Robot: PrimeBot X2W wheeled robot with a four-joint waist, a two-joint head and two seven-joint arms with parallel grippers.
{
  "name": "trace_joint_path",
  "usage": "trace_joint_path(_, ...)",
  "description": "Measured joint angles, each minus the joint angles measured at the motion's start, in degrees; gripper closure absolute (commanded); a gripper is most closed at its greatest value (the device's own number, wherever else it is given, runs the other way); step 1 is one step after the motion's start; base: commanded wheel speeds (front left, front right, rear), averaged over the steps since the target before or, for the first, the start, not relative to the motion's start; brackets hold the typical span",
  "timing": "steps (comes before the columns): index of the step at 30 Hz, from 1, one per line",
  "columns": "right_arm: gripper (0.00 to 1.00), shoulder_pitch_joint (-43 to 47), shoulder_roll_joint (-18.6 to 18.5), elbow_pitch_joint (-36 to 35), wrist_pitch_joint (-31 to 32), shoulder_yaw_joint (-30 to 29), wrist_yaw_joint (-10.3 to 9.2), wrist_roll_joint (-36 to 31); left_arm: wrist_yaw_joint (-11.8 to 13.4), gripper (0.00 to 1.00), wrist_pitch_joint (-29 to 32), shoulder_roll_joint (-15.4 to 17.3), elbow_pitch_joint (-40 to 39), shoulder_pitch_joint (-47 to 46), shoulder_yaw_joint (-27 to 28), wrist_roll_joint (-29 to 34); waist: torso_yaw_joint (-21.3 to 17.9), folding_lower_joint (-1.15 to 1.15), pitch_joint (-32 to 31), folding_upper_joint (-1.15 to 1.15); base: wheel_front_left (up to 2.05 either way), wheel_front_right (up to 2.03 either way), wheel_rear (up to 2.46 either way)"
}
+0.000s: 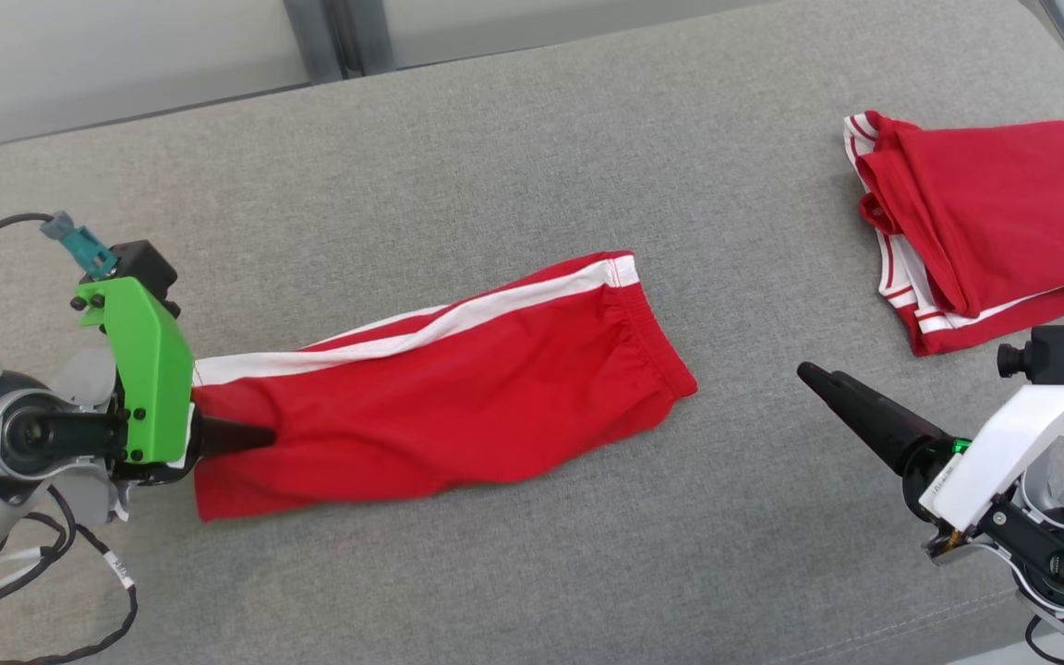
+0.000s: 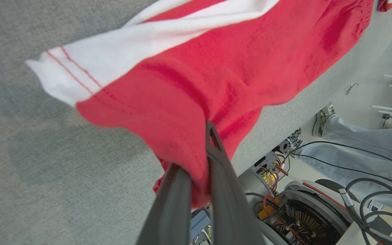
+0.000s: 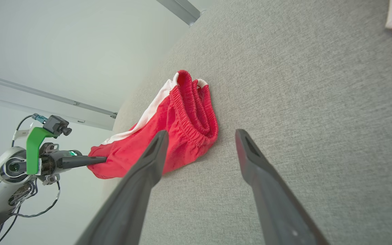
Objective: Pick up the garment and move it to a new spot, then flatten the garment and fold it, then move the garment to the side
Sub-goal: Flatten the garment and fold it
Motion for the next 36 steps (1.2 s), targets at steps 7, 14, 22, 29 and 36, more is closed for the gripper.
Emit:
trace_joint_path(7,0.0,1.52,0.45,-0.22,0.68,-0.82,0.01,-0.09,0.66,0.22,-2.42,1.33,1.3,2.65,-1.03,1.51,0.05,0.0,-1.43,0.0,0.0,0.0,0.0)
trace_joint_path(14,0.0,2.01,0.32,0.04,1.7,-1.72,0.01,-1.08,0.56,0.0,-3.87,0.77,3.66,4.46,-1.93,2.56,-0.18,0.0,-2.32,0.0,0.0,0.0,0.0)
trace_joint_path(22,0.0,2.13,0.13,-0.38,-2.5,-3.16,0.0,-6.56,-1.63,0.0,-16.03,2.57,2.57,3.62,-0.05,10.93,1.25,0.0,-4.44,0.0,0.0,0.0,0.0)
trace_joint_path(29,0.0,1.85,0.48,1.8,-8.15,-6.76,0.01,-16.22,0.12,0.0,-35.79,4.41,-0.68,5.96,4.33,16.57,3.99,0.0,-6.2,0.0,0.0,0.0,0.0)
trace_joint_path(36,0.0,4.93,8.91,8.18,-8.87,-22.42,0.01,-31.43,8.17,0.0,-56.93,5.73,-4.14,13.05,8.36,22.02,7.01,0.0,-8.51,0.0,0.0,0.0,0.0)
